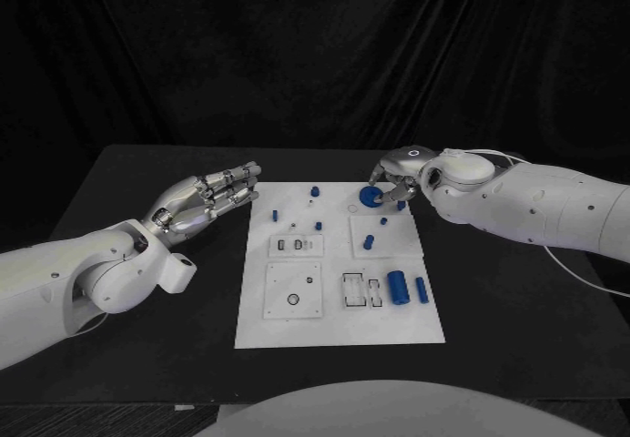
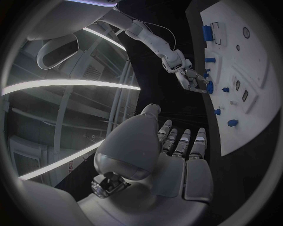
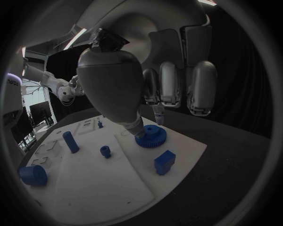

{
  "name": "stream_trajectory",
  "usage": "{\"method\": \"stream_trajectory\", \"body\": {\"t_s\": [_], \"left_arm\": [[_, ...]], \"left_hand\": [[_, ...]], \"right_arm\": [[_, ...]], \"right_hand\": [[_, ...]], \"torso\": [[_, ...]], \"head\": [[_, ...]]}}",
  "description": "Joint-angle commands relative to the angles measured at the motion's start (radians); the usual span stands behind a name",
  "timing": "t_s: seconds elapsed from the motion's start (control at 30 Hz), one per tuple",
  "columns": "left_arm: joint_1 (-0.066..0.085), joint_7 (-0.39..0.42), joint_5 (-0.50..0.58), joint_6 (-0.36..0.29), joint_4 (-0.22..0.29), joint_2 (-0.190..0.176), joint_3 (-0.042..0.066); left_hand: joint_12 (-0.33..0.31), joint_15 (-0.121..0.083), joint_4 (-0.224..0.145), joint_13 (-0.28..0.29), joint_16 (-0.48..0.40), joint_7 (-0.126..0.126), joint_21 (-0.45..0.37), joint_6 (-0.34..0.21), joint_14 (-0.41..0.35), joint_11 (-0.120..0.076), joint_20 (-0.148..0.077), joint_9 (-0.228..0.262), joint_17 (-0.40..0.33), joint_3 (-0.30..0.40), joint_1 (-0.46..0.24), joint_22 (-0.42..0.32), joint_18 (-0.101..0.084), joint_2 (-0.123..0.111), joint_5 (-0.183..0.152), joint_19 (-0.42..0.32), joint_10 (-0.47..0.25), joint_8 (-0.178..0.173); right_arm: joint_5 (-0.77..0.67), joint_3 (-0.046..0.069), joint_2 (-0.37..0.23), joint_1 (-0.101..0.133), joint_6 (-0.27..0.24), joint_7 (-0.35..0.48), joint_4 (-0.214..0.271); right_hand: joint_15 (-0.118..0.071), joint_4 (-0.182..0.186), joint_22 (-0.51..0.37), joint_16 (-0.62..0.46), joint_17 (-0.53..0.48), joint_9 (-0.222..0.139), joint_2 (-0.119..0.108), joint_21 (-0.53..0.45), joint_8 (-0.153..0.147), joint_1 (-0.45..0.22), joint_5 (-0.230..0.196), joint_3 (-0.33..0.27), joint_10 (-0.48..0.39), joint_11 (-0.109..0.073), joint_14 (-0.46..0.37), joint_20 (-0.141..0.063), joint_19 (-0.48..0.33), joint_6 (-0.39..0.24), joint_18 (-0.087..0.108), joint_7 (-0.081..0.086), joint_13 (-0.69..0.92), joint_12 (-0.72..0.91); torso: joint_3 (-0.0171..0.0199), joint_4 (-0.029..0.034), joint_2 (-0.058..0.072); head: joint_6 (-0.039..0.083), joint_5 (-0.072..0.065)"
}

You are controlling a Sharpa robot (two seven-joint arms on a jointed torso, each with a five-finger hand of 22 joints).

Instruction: Assemble the parts on the task board

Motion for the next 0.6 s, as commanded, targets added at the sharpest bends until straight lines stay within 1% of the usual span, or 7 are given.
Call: {"method": "stream_trajectory", "body": {"t_s": [0.03, 0.23, 0.33, 0.43, 0.47, 0.53, 0.6], "left_arm": [[-0.001, 0.011, 0.001, 0.016, 0.001, 0.002, 0.001], [-0.002, 0.011, 0.001, 0.018, 0.0, 0.003, 0.001], [-0.002, 0.011, 0.001, 0.02, -0.001, 0.004, 0.001], [-0.002, 0.01, 0.001, 0.021, -0.002, 0.004, 0.001], [-0.002, 0.01, 0.001, 0.022, -0.002, 0.005, 0.001], [-0.002, 0.009, 0.0, 0.023, -0.002, 0.005, 0.001], [-0.003, 0.009, 0.0, 0.024, -0.003, 0.005, 0.001]], "left_hand": [[0.002, 0.002, 0.002, 0.001, 0.004, 0.003, -0.001, 0.006, 0.0, 0.004, -0.002, 0.001, 0.0, 0.006, 0.006, -0.001, 0.018, 0.0, 0.004, -0.002, -0.003, 0.004], [0.002, 0.002, 0.002, 0.001, 0.004, 0.003, -0.001, 0.006, 0.0, 0.004, -0.002, 0.001, 0.0, 0.006, 0.006, -0.001, 0.018, 0.0, 0.004, -0.002, -0.003, 0.004], [0.002, 0.002, 0.002, 0.001, 0.004, 0.003, -0.001, 0.006, 0.0, 0.004, -0.002, 0.001, 0.0, 0.007, 0.007, -0.001, 0.018, -0.001, 0.004, -0.001, -0.004, 0.004], [0.002, 0.002, 0.002, 0.001, 0.004, 0.003, -0.001, 0.006, 0.0, 0.004, -0.002, 0.001, 0.0, 0.007, 0.007, -0.001, 0.018, -0.001, 0.004, -0.001, -0.004, 0.004], [0.002, 0.002, 0.002, 0.001, 0.004, 0.003, -0.001, 0.006, 0.0, 0.004, -0.002, 0.001, 0.0, 0.007, 0.007, -0.001, 0.018, -0.001, 0.004, -0.001, -0.004, 0.004], [0.002, 0.002, 0.002, 0.001, 0.004, 0.003, -0.001, 0.006, 0.0, 0.004, -0.002, 0.001, 0.0, 0.007, 0.007, -0.001, 0.018, -0.001, 0.004, -0.001, -0.004, 0.004], [0.002, 0.002, 0.002, 0.001, 0.004, 0.003, -0.001, 0.006, 0.0, 0.004, -0.002, 0.001, 0.0, 0.007, 0.007, -0.001, 0.018, -0.001, 0.004, -0.001, -0.004, 0.004]], "right_arm": [[-0.001, 0.0, 0.005, -0.004, 0.011, -0.01, -0.009], [-0.001, 0.0, 0.014, -0.009, 0.014, -0.003, -0.018], [-0.001, 0.001, 0.018, -0.013, 0.014, 0.001, -0.024], [-0.001, 0.001, 0.025, -0.016, 0.014, 0.009, -0.033], [-0.001, 0.001, 0.026, -0.017, 0.014, 0.011, -0.035], [-0.001, 0.001, 0.029, -0.019, 0.015, 0.017, -0.039], [-0.001, 0.001, 0.031, -0.021, 0.017, 0.023, -0.041]], "right_hand": [[0.007, -0.006, 0.122, 0.003, 0.263, 0.002, 0.0, -0.004, 0.006, 0.01, 0.004, 0.0, 0.107, 0.007, 0.105, 0.01, 0.0, 0.011, -0.007, 0.0, 0.263, 0.003], [0.008, -0.015, 0.121, 0.003, 0.263, 0.008, 0.003, -0.007, 0.014, 0.016, 0.006, 0.001, 0.107, 0.009, 0.105, 0.012, -0.002, 0.026, -0.006, 0.001, 0.263, 0.003], [0.008, -0.019, 0.12, 0.003, 0.263, 0.011, 0.005, -0.009, 0.016, 0.019, 0.01, 0.002, 0.107, 0.009, 0.105, 0.012, -0.004, 0.031, -0.005, 0.001, 0.263, 0.003], [0.01, -0.033, 0.12, 0.003, 0.263, 0.021, 0.012, -0.013, 0.024, 0.024, 0.061, 0.006, 0.107, 0.011, 0.105, 0.014, -0.006, 0.045, -0.005, 0.003, 0.263, 0.003], [0.01, -0.036, 0.121, 0.003, 0.263, 0.024, 0.013, -0.012, 0.026, 0.024, 0.07, 0.007, 0.107, 0.012, 0.105, 0.015, -0.005, 0.05, -0.005, 0.003, 0.263, 0.003], [0.009, -0.045, 0.122, 0.003, 0.263, 0.032, 0.015, -0.014, 0.037, 0.028, 0.1, 0.011, 0.107, 0.01, 0.105, 0.014, -0.006, 0.062, -0.004, 0.001, 0.263, 0.003], [0.009, -0.049, 0.122, 0.003, 0.263, 0.038, 0.016, -0.015, 0.044, 0.028, 0.112, 0.013, 0.107, 0.011, 0.105, 0.014, -0.006, 0.071, -0.004, 0.003, 0.263, 0.003]], "torso": [[-0.0003, 0.0001, 0.001], [0.0006, 0.0001, 0.0], [0.0002, 0.0002, 0.0], [0.0, 0.0003, 0.0], [-0.0001, 0.0004, 0.0], [-0.0003, 0.0003, 0.0], [-0.0004, 0.0002, 0.0]], "head": [[-0.001, 0.0], [-0.005, 0.0], [-0.006, 0.0], [-0.008, 0.002], [-0.008, 0.002], [-0.008, 0.002], [-0.009, 0.002]]}}
